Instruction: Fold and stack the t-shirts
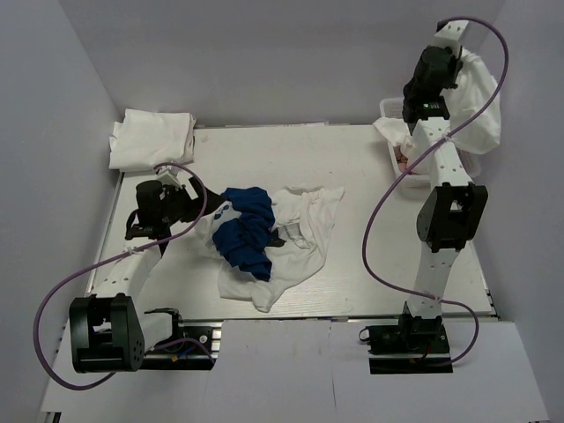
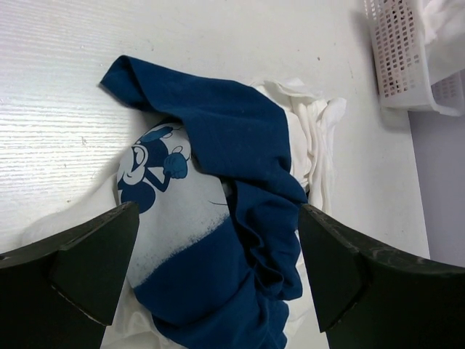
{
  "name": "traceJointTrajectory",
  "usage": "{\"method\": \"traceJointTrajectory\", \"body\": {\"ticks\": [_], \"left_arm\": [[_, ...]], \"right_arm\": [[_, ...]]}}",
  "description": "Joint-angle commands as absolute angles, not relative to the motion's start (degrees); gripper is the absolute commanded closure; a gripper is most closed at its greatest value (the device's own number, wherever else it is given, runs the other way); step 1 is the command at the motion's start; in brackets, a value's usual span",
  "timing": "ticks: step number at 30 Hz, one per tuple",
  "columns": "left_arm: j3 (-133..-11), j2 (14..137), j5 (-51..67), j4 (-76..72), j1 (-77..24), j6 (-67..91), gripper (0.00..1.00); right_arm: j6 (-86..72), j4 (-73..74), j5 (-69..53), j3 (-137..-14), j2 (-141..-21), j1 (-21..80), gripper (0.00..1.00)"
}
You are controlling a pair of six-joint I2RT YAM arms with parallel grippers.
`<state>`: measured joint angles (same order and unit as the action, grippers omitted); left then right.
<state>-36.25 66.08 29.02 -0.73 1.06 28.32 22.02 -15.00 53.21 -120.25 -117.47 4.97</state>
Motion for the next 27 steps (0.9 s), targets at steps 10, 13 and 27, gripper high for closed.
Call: {"method": "traceJointTrajectory", "body": {"ticks": [10, 13, 27], "left_arm": [[-38.24, 60.21, 23.92, 2.9, 1.32, 27.69, 0.0], [-37.18, 58.19, 20.57, 2.9, 1.32, 29.26, 0.0], [-44.83, 58.8, 12.83, 16.79, 1.32, 30.15, 0.0]], "right_arm": [[-6.41, 9.58, 0.81, -111.46, -114.53, 1.67, 0.1], [-8.52, 6.96, -9.02, -104.26, -106.98, 2.9, 0.1], [-13.88, -11.42, -4.66, -61.1, -87.69, 36.62, 0.1]]}}
